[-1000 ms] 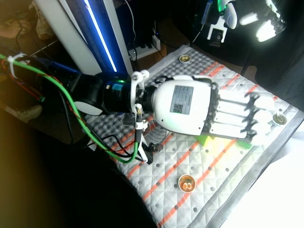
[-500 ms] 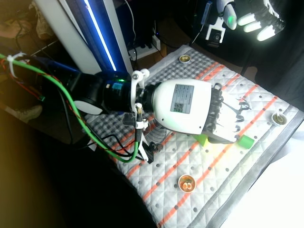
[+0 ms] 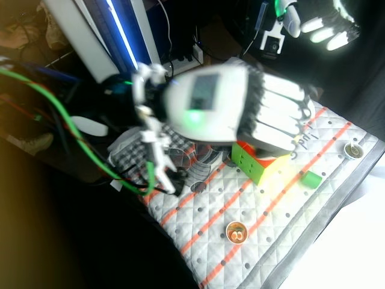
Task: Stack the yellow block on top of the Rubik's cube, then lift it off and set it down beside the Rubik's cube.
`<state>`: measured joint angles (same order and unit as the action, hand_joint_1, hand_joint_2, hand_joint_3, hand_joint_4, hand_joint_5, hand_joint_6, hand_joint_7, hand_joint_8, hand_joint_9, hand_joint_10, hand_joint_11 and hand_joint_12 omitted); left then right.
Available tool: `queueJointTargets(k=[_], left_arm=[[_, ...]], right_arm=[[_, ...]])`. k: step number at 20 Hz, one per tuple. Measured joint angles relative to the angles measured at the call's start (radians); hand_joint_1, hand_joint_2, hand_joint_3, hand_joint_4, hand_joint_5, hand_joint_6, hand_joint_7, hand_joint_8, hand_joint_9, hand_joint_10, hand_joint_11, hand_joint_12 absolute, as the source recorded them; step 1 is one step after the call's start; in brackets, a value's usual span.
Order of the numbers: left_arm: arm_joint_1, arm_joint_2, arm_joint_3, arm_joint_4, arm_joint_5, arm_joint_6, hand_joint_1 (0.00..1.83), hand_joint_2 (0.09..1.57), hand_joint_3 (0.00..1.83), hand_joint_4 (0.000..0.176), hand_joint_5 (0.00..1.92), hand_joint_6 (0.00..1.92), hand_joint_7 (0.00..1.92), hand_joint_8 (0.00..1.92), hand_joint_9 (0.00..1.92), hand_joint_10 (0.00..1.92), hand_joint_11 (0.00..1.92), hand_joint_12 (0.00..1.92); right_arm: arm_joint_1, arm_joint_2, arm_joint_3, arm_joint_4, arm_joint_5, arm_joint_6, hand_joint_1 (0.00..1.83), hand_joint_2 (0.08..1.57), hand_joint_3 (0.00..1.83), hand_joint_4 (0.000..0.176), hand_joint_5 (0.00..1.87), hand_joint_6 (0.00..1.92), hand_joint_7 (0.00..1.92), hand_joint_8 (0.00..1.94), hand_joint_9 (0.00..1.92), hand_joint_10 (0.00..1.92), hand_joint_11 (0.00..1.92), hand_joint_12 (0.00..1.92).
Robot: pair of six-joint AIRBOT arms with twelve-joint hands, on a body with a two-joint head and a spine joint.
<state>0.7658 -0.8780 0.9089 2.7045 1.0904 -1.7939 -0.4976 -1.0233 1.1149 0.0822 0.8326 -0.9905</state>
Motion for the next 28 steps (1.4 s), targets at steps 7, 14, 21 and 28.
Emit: queueJointTargets(k=[7,14,21,28], left_arm=[[0.027,0.022,-0.019,-0.024,0.029,0.000,1.06,1.37,0.00,0.004,0.61,1.58,0.49,1.70,0.33,1.49,0.25,1.89],[0.049,0.033,-0.026,-0.039,0.064,0.000,1.05,1.38,0.00,0.000,0.60,1.62,0.45,1.73,0.22,1.48,0.02,1.92],[0.049,0.033,-0.026,-0.042,0.072,0.000,1.05,1.38,0.00,0.000,0.61,1.63,0.46,1.69,0.24,1.45,0.02,1.92],[0.049,0.033,-0.031,-0.046,0.072,0.000,1.04,1.39,0.00,0.000,0.58,1.66,0.45,1.72,0.24,1.49,0.05,1.92]], right_arm=[[-0.157,0.080,-0.093,-0.057,0.145,0.063,1.22,1.25,0.00,0.000,0.68,1.27,0.86,1.48,0.93,1.78,0.91,1.92],[-0.335,0.120,-0.172,-0.076,0.205,0.063,1.22,1.30,0.00,0.000,0.74,1.16,0.79,1.63,1.00,1.86,1.04,1.92],[-0.492,0.101,-0.180,-0.062,0.161,0.093,1.25,1.23,0.00,0.000,0.75,1.24,0.90,1.33,0.90,1.54,0.88,1.76],[-0.517,0.055,-0.179,-0.075,0.088,0.098,0.98,1.04,0.00,0.000,0.47,0.92,0.55,1.02,0.51,1.25,0.37,1.66]])
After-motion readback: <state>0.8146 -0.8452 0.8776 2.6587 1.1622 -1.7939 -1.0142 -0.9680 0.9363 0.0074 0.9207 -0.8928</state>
